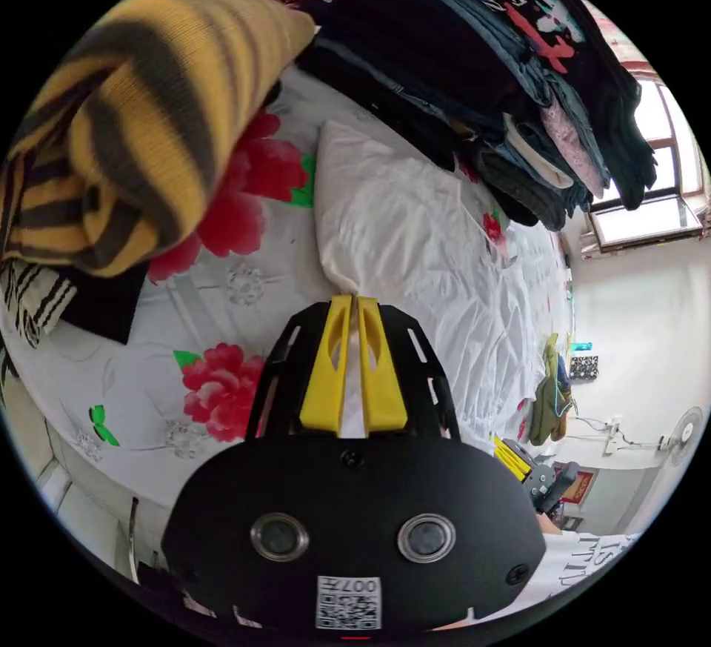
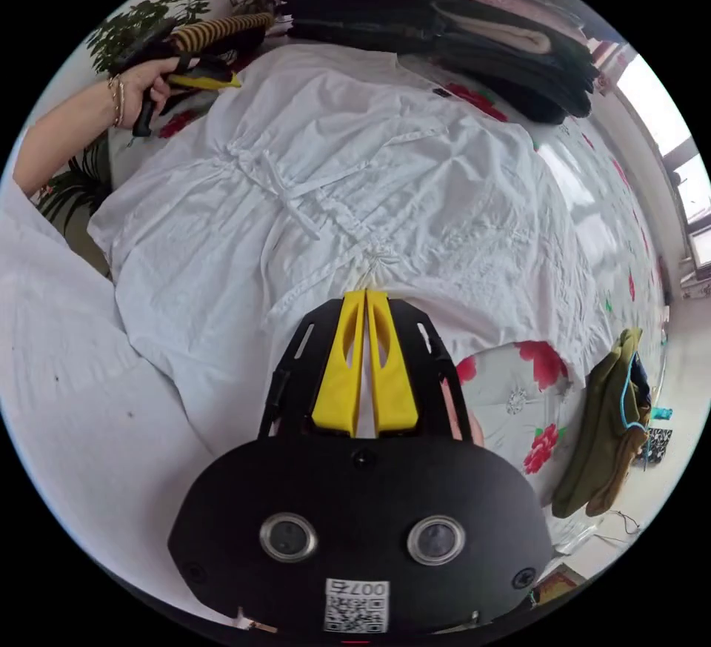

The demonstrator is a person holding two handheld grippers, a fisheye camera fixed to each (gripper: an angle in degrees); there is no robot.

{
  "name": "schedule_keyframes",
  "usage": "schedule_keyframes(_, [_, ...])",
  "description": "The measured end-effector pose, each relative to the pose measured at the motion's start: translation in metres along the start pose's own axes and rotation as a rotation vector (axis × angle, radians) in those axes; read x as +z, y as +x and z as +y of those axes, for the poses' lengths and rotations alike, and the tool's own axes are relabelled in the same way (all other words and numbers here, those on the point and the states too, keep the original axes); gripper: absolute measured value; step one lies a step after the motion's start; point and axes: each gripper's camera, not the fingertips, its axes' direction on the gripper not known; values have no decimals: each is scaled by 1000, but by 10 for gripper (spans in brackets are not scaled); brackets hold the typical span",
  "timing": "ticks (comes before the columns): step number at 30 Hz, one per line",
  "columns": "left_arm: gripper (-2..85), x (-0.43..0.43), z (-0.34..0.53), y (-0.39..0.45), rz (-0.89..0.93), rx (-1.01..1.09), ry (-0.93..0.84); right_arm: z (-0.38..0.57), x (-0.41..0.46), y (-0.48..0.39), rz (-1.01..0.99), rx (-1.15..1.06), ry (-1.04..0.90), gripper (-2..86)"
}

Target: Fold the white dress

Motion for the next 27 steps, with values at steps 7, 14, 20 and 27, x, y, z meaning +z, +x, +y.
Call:
schedule_keyframes(7, [40, 34, 60, 257, 92, 949, -77, -4, -5, 40, -210, 151, 3, -3])
schedule_keyframes(14, [39, 51, 129, 268, -133, 998, -61, -5, -9, 33, -135, 141, 17, -3])
schedule_keyframes(20, [100, 29, 66, 157, -65, 551, -5, -4, -9, 34, -105, 121, 24, -3])
schedule_keyframes(27, [3, 67, 12, 207, 55, 673, -100, -7, -6, 45, -125, 136, 4, -3])
